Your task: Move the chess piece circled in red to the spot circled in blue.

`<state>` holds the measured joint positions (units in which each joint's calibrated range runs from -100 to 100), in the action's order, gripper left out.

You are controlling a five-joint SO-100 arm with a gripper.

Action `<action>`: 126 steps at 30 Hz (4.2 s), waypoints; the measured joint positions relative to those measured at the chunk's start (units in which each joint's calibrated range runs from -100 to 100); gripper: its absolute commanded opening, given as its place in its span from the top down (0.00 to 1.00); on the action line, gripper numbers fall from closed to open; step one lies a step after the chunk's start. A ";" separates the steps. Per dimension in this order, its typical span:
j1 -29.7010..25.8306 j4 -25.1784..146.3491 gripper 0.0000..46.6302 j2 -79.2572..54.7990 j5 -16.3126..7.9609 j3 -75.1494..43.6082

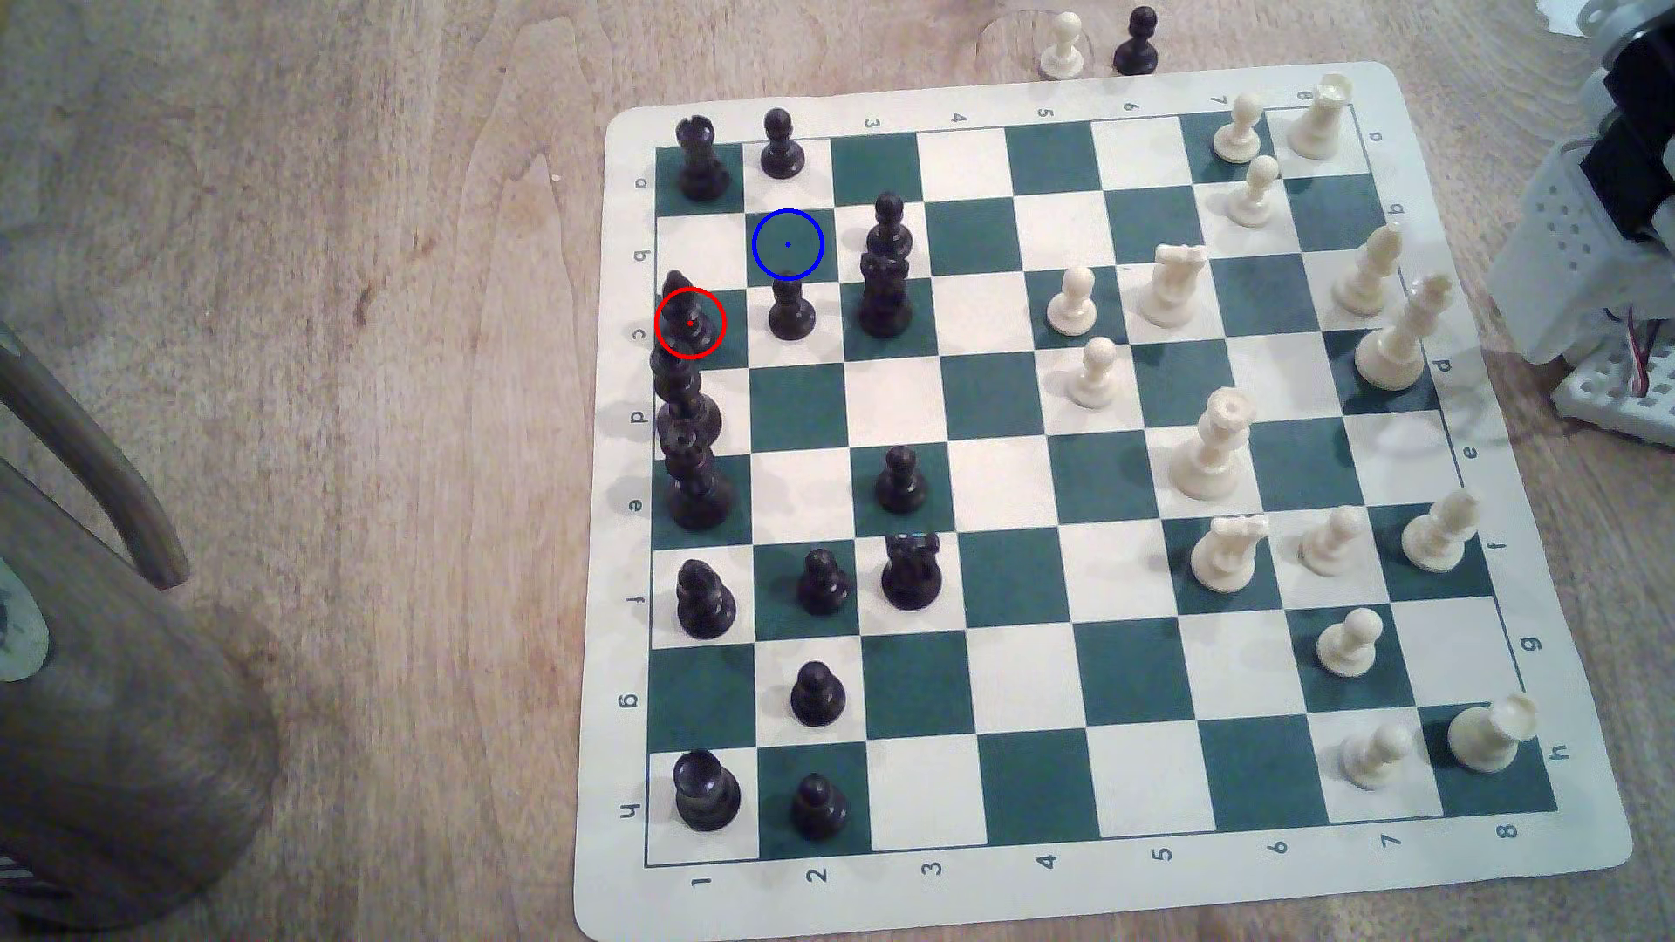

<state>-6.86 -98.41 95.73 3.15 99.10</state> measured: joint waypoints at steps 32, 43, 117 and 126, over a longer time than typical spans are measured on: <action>19.69 97.29 0.99 -0.59 -1.66 -0.63; 13.57 127.81 0.91 -38.46 -7.72 -42.66; 12.02 154.66 0.71 -139.34 -22.95 -144.96; 12.02 154.74 0.69 -139.34 -22.95 -144.96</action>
<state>5.16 56.33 -43.61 -19.80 -45.87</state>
